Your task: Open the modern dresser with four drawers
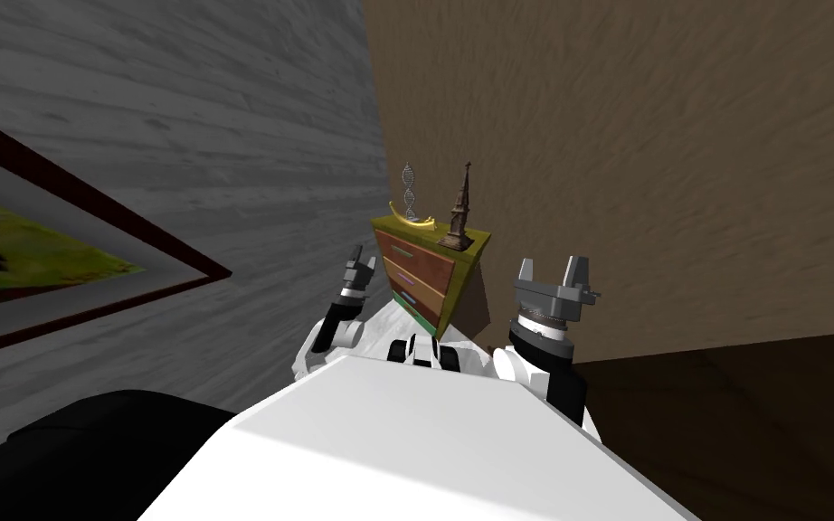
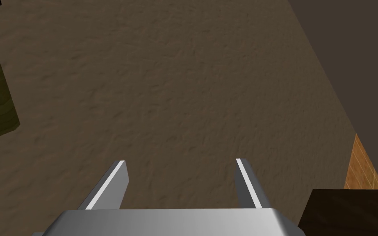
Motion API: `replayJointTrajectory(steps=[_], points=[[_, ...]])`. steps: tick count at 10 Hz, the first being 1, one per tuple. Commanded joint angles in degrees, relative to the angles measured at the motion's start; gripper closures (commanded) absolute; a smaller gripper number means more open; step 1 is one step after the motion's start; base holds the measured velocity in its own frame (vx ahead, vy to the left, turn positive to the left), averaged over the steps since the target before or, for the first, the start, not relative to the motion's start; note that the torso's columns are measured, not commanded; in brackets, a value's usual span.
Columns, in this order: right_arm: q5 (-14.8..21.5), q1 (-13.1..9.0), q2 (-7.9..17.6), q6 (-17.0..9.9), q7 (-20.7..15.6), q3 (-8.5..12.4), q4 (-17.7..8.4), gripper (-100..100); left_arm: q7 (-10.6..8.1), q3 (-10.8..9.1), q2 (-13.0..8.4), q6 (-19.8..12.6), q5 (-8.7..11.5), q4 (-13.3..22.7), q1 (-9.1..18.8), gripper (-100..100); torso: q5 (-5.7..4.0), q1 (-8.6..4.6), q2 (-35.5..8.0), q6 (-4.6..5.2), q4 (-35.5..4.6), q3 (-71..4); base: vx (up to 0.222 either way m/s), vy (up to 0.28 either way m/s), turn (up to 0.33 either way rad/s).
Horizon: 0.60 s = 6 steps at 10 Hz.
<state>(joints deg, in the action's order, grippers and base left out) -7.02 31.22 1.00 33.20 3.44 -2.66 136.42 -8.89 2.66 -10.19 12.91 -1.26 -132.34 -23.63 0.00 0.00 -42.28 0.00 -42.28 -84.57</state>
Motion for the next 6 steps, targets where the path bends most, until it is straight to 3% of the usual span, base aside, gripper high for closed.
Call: replayJointTrajectory(steps=[1, 6], points=[[0.00, 0.00, 0.00, 0.00, 0.00, 0.00, 0.00, 0, -1.20, 0.78, -1.92, -4.09, -0.16, -0.75, 0.75, -100, 0.00, 0.00, -0.01, 0.01, 0.00, 0.00, 0.016, 0.029, -0.129], [0.00, 0.00, 0.00, 0.00, 0.00, 0.00, 0.00, 0, -3.37, 2.41, -4.53, -11.49, -0.55, -1.85, 2.36, -100, -0.01, -0.02, 0.01, 0.00, 0.00, -0.01, 0.018, 0.033, -0.122]])
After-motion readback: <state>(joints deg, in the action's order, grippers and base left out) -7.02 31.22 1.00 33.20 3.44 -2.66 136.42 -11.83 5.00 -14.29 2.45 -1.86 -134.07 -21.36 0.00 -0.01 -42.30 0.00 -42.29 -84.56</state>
